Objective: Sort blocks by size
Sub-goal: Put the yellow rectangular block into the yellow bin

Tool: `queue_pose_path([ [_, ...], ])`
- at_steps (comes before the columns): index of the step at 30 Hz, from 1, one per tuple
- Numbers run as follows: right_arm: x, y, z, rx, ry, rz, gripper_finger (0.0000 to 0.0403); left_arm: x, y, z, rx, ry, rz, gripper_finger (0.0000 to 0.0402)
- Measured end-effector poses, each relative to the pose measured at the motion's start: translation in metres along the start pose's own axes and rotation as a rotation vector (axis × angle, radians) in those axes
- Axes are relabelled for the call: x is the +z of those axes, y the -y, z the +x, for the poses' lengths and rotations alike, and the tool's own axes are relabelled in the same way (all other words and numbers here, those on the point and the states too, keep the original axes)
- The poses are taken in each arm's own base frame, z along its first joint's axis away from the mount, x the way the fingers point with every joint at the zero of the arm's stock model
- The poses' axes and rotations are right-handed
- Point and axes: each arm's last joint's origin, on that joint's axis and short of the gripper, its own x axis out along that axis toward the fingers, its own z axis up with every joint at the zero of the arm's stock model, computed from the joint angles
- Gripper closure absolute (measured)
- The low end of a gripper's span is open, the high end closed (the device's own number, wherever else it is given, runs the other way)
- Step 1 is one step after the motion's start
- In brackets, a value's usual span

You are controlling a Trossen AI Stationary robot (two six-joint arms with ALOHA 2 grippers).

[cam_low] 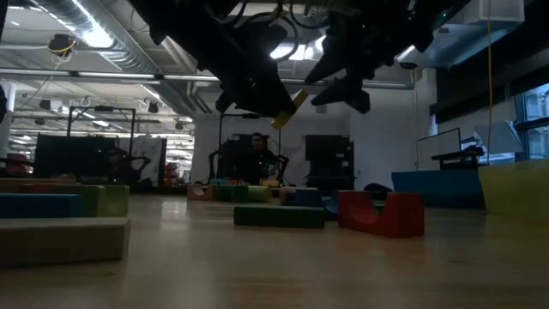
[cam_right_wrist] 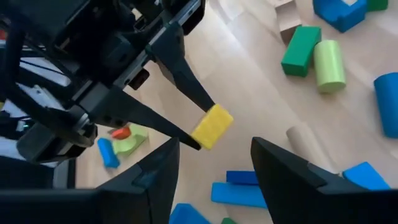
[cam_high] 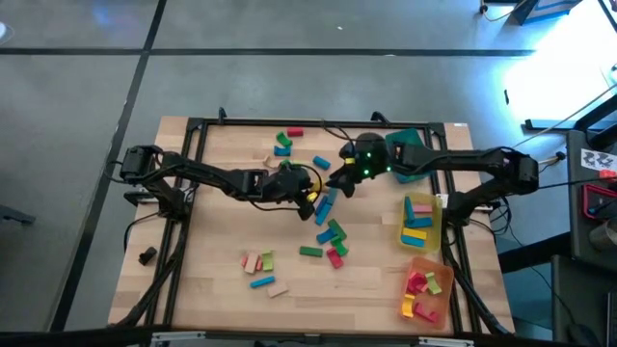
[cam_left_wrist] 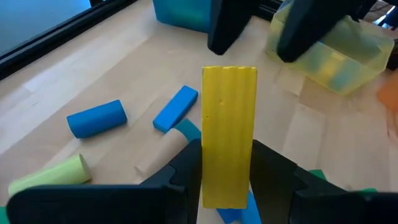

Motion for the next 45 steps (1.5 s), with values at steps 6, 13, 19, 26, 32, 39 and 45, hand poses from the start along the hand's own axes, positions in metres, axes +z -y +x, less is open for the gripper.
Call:
queue_pose_path([
  [6,-0.006,-0.011,0.004,-0.069,0.038,0.010,0.0203,0.000,0.000,0.000,-0.001,0.000,-0.008,0.0302],
  [13,-0.006,-0.020,0.006,-0.041,0.073,0.007,0.0203,0.001,0.002,0.003,-0.015,0.032,-0.037,0.0302],
  [19,-0.005,-0.018,0.006,-0.086,0.101,0.019,0.0203,0.000,0.007,0.005,-0.027,0.055,-0.038,0.0302],
  [26,-0.006,-0.017,0.006,-0.099,0.092,0.028,0.0203,0.004,0.016,0.001,0.004,0.143,-0.008,0.0302],
  [32,-0.007,-0.017,0.006,-0.100,0.088,0.029,0.0222,0.005,0.020,-0.001,0.022,0.185,0.019,0.0302],
  [39,-0.006,-0.018,0.005,-0.094,0.094,0.008,0.0320,0.006,0.020,-0.002,0.034,0.191,0.023,0.0302],
  [45,-0.008,-0.017,0.006,-0.094,0.070,-0.038,0.0339,0.004,0.021,-0.001,-0.007,0.163,0.097,0.0302],
])
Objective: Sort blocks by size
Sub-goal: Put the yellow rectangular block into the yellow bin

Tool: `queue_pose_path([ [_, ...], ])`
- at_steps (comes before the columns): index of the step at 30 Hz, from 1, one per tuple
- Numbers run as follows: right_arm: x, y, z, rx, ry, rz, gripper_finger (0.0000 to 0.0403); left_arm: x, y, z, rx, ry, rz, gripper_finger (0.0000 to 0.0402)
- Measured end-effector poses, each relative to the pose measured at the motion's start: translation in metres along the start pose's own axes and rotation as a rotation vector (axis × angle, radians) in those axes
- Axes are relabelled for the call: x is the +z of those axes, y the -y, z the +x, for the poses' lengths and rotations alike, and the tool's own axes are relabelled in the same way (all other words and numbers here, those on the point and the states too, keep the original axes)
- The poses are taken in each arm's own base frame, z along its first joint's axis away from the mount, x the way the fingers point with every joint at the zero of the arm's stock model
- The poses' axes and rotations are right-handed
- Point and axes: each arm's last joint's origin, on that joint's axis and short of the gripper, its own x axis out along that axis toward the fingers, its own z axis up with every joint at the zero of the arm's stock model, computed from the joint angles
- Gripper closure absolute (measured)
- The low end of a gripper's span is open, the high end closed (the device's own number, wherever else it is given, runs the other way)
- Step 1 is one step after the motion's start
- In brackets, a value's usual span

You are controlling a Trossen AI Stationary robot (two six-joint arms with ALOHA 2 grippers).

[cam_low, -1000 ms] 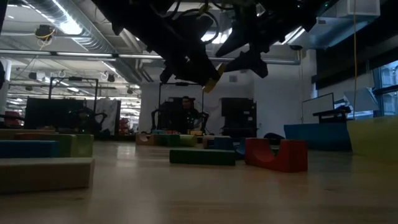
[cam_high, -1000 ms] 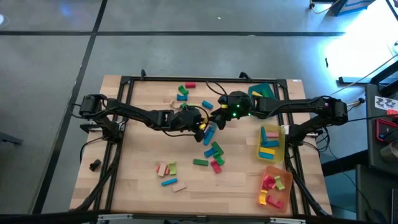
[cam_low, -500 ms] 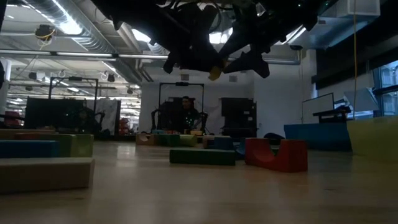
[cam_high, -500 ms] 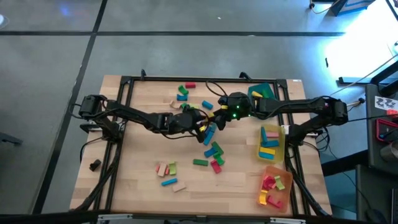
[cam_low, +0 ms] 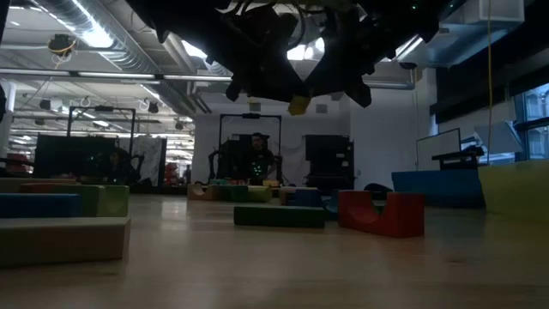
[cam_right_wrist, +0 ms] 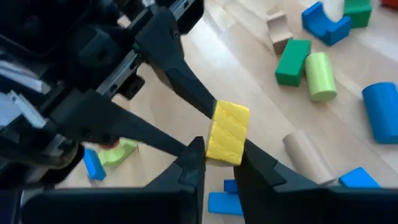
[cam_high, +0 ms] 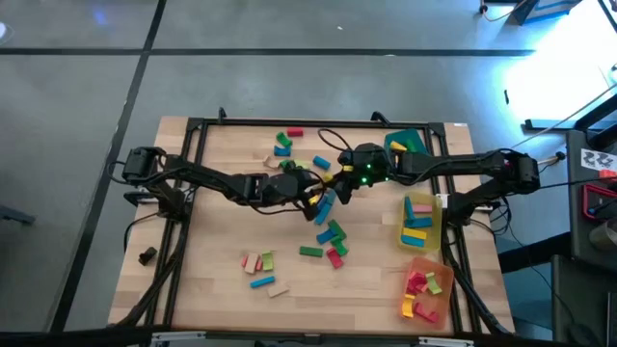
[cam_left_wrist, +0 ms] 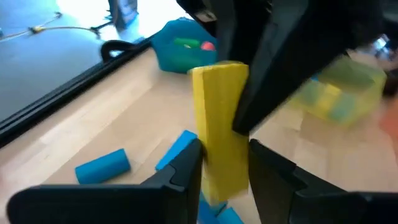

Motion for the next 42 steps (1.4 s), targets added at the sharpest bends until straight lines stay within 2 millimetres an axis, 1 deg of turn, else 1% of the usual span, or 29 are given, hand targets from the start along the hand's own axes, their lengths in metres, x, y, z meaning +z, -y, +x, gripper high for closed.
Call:
queue_pose_path([
  [5,-0.003,0.001,0.000,0.002,-0.032,-0.020,0.0344,-0.004,0.001,0.000,-0.070,-0.052,0.050,0.0302],
  [8,-0.006,0.005,-0.001,-0.059,-0.060,-0.024,0.0339,-0.011,0.002,-0.001,-0.089,-0.126,0.073,0.0302],
  [11,-0.011,0.009,-0.001,-0.114,-0.102,-0.049,0.0341,-0.017,0.000,-0.002,-0.069,-0.191,0.065,0.0302],
  [15,-0.016,0.017,-0.010,-0.180,-0.184,-0.048,0.0343,-0.021,-0.005,-0.002,-0.029,-0.233,0.043,0.0302],
  [20,-0.026,0.026,-0.033,-0.270,-0.331,-0.014,0.0337,-0.029,-0.007,-0.005,0.001,-0.320,0.028,0.0302],
  [24,-0.037,0.027,-0.055,-0.329,-0.453,0.000,0.0343,-0.034,-0.008,-0.007,0.022,-0.361,0.025,0.0302],
  [31,-0.046,0.026,-0.091,-0.390,-0.524,0.054,0.0339,-0.034,-0.008,-0.007,0.015,-0.364,0.076,0.0302],
  [36,-0.059,0.027,-0.119,-0.438,-0.656,0.091,0.0340,-0.034,-0.008,-0.007,0.014,-0.368,0.102,0.0302],
  [39,-0.066,0.029,-0.130,-0.502,-0.735,0.143,0.0337,-0.035,-0.009,-0.007,0.015,-0.372,0.103,0.0302],
  [42,-0.070,0.030,-0.137,-0.542,-0.797,0.160,0.0335,-0.035,-0.009,-0.007,0.016,-0.374,0.104,0.0302],
])
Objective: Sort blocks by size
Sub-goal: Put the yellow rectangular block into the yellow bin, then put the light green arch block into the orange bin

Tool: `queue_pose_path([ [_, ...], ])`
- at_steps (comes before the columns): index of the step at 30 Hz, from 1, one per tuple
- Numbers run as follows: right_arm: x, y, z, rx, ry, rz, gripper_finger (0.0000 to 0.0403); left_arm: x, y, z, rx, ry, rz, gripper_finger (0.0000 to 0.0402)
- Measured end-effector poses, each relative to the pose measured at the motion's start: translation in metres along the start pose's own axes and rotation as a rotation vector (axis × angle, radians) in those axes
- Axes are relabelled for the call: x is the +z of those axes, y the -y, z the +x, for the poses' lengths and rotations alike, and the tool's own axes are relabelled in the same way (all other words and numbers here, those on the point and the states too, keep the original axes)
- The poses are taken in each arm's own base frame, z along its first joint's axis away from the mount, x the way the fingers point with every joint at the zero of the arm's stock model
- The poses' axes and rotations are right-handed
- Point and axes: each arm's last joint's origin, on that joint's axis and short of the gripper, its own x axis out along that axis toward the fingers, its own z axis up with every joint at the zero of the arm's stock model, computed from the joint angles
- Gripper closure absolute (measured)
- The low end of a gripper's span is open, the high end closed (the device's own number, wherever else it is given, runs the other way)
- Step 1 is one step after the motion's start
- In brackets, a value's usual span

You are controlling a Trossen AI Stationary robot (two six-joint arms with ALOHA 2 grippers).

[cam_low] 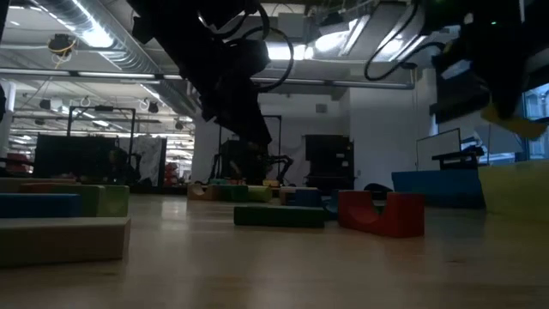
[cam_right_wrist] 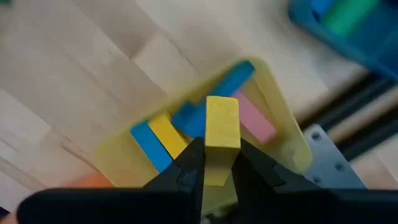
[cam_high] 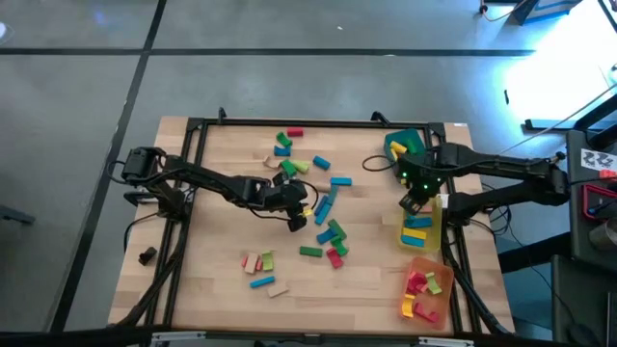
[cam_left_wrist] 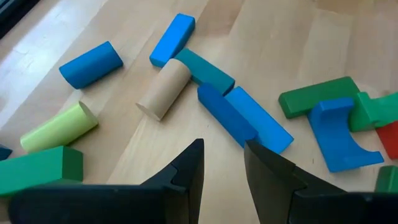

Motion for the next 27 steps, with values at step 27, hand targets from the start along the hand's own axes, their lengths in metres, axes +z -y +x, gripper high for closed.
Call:
queue_pose_path([
  [27,0.000,0.001,0.000,-0.038,0.008,-0.004,0.0223,-0.037,0.023,-0.044,-0.321,-0.452,-0.025,0.0302],
])
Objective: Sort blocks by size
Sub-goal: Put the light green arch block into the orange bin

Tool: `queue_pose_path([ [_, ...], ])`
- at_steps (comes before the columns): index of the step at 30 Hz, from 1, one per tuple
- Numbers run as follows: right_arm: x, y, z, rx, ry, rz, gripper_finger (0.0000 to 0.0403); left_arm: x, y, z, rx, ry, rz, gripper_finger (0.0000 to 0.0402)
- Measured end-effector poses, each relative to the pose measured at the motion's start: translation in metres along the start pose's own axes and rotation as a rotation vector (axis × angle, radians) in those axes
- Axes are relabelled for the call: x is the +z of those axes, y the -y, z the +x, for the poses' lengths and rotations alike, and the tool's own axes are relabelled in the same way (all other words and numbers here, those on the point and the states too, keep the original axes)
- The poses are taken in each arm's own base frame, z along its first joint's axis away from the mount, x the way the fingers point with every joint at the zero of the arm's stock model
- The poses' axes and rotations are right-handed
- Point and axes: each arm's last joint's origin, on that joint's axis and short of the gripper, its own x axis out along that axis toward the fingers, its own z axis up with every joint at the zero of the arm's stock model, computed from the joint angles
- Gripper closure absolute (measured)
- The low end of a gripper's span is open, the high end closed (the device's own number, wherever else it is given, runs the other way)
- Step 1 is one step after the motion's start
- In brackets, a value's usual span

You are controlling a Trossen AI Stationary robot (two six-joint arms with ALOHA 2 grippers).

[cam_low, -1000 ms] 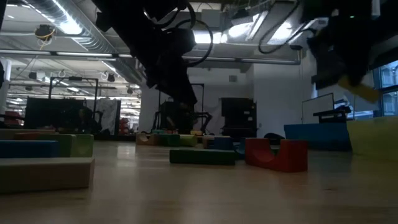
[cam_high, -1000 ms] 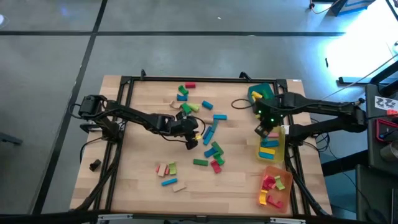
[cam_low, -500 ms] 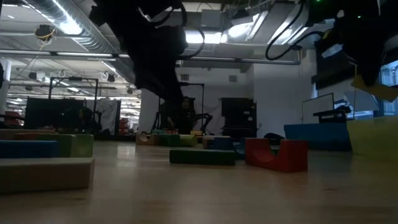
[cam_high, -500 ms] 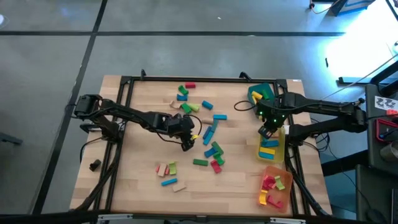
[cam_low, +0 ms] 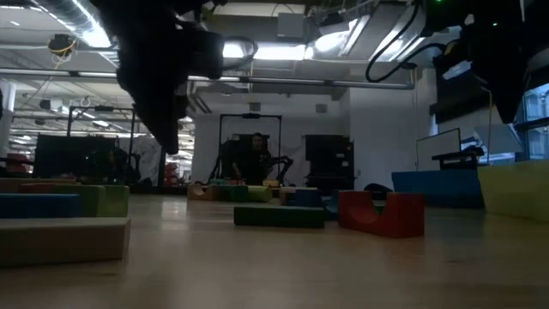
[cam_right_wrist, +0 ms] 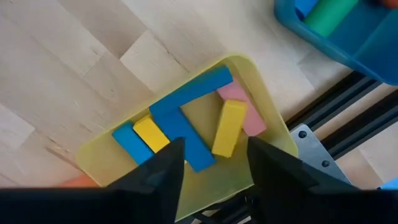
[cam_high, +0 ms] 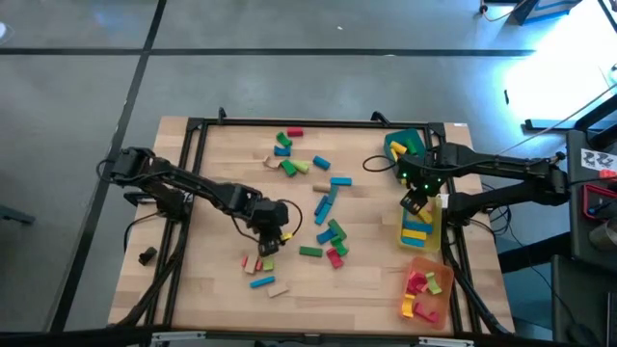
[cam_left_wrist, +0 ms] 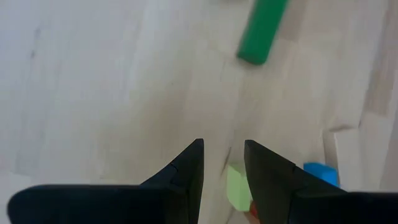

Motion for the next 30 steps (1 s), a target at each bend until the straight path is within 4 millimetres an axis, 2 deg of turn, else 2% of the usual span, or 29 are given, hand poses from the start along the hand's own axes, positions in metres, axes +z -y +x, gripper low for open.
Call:
queue_pose_path([
  [6,0.0002,-0.0001,0.0000,0.002,0.002,0.000,0.0204,-0.0043,0.0076,0.0004,-0.008,-0.008,0.033,0.0301],
  [11,0.0003,-0.0002,0.0000,0.003,0.002,-0.001,0.0205,-0.0045,0.0072,0.0027,-0.003,-0.015,-0.056,0.0301],
  [23,0.0002,-0.0002,0.0000,0.004,0.002,0.000,0.0205,-0.0034,0.0038,0.0056,-0.007,-0.032,0.032,0.0300],
  [30,0.0003,-0.0002,0.0000,0.004,0.002,0.000,0.0205,-0.0102,0.0097,0.0057,-0.003,-0.070,0.016,0.0242],
])
